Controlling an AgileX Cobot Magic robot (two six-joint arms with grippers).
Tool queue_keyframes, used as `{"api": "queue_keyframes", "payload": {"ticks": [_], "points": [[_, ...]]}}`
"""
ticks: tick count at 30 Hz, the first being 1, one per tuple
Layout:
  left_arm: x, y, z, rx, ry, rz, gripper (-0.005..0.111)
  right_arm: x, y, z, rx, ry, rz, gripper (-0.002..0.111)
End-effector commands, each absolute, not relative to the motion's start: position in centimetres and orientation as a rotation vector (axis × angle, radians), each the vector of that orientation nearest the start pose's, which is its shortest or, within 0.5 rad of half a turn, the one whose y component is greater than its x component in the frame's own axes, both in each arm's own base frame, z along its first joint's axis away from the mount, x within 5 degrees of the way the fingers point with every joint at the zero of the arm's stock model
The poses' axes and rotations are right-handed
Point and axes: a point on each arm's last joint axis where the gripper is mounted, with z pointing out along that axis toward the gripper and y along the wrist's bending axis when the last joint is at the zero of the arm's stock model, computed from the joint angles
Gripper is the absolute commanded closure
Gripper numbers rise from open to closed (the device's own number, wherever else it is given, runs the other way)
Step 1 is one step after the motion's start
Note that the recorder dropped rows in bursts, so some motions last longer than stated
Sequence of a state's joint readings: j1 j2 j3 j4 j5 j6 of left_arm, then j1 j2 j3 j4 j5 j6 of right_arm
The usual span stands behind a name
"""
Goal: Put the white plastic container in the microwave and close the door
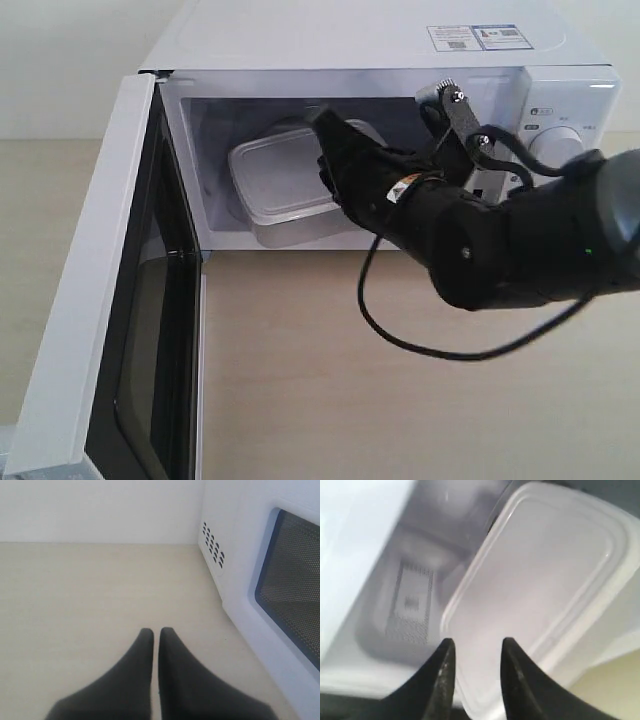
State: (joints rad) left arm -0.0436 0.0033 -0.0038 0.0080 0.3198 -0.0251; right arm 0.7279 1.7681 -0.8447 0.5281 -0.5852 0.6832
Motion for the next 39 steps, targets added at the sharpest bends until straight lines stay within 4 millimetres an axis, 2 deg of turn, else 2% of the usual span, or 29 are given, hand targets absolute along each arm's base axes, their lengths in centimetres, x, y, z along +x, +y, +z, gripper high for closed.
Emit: {"api": "queue_keyframes", "payload": {"ticks": [1, 3, 4, 5, 8, 16, 25, 30, 36, 39], "points": [[5.4, -0.2, 18.5, 0.013, 1.798, -0.045, 0.102, 25.9, 20.4, 19.7, 0.209, 1.98, 0.794, 0.084], [5.4, -0.2, 18.5, 0.013, 1.798, -0.045, 0.102, 25.0, 19.7, 19.4, 0.077, 1.991, 0.705, 0.095], [5.4, -0.2, 18.5, 0.013, 1.798, -0.045, 0.102, 24.6, 19.4, 19.1, -0.007, 2.012, 0.659, 0.105], [5.4, -0.2, 18.5, 0.013, 1.798, -0.045, 0.102, 24.3, 19.4, 18.8, -0.094, 2.027, 0.62, 0.108], [5.4, -0.2, 18.5, 0.013, 1.798, -0.045, 0.102, 23.5, 19.5, 17.6, -0.302, 2.058, 0.541, 0.108], [5.4, -0.2, 18.5, 0.013, 1.798, -0.045, 0.102, 24.7, 20.1, 14.3, -0.293, 2.047, 0.5, 0.108], [5.4, -0.2, 18.5, 0.013, 1.798, -0.045, 0.102, 27.3, 22.4, 12.3, -0.288, 2.059, 0.496, 0.108], [5.4, -0.2, 18.5, 0.013, 1.798, -0.045, 0.102, 28.5, 23.5, 11.9, -0.282, 2.06, 0.504, 0.108], [5.4, -0.2, 18.5, 0.013, 1.798, -0.045, 0.102, 30.2, 24.9, 13.0, -0.276, 1.997, 0.524, 0.108], [5.4, -0.2, 18.5, 0.013, 1.798, -0.045, 0.102, 31.1, 25.6, 13.1, -0.33, 1.988, 0.475, 0.108]]}}
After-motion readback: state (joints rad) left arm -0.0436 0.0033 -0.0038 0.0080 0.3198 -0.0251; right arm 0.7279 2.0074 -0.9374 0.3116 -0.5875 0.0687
